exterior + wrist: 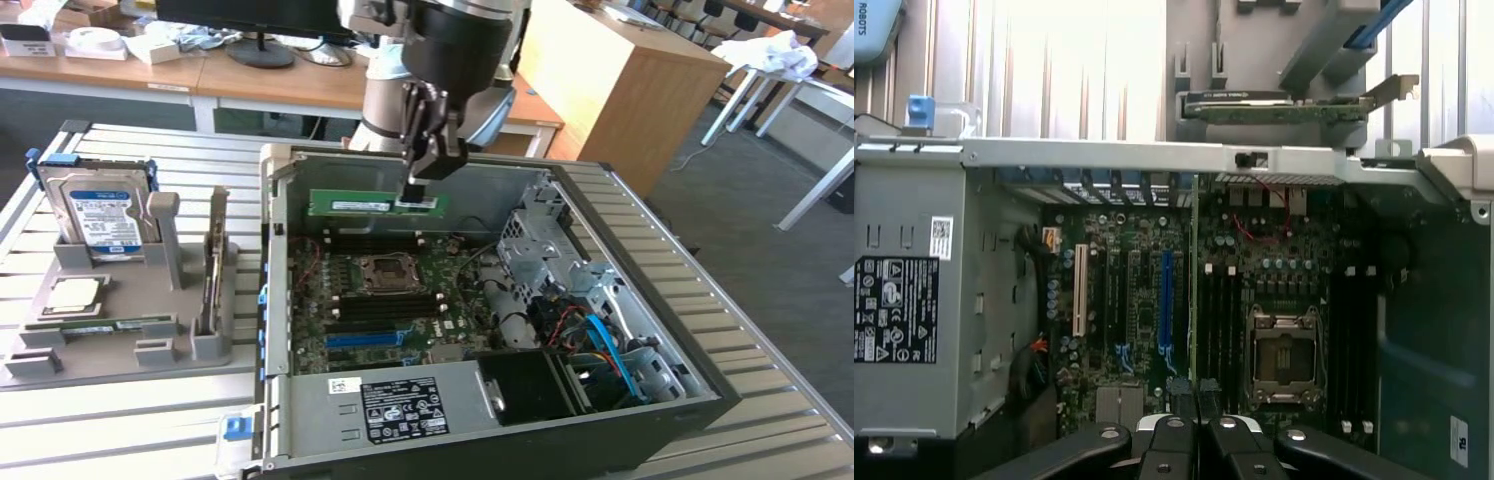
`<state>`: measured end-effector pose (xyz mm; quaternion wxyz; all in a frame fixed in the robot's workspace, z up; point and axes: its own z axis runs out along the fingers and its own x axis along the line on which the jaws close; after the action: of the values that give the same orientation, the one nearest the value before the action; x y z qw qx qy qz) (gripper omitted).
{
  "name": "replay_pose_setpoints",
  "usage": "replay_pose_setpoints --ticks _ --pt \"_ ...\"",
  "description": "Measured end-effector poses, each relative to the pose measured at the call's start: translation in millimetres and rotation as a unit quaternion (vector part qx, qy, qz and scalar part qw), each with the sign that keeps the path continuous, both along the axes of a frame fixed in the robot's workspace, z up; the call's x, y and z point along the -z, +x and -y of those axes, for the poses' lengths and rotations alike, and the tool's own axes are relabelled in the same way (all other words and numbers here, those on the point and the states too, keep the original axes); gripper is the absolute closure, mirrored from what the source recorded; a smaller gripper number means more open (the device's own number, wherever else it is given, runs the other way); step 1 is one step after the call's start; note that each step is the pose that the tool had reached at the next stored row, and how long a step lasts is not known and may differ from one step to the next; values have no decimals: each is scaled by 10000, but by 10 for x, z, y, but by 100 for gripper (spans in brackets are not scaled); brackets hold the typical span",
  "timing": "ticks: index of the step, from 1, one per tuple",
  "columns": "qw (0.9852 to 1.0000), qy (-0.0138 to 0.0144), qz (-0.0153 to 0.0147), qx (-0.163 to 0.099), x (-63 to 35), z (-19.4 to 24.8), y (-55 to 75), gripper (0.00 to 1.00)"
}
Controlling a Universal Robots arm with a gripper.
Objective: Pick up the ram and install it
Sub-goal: 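Pick up the ram and move it above insertion slot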
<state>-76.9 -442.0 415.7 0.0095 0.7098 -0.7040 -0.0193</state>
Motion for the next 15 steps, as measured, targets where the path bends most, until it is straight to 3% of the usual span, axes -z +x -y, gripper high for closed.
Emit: replay_pose_setpoints --ticks 15 --pt "10000 5 0 -10 0 0 350 89"
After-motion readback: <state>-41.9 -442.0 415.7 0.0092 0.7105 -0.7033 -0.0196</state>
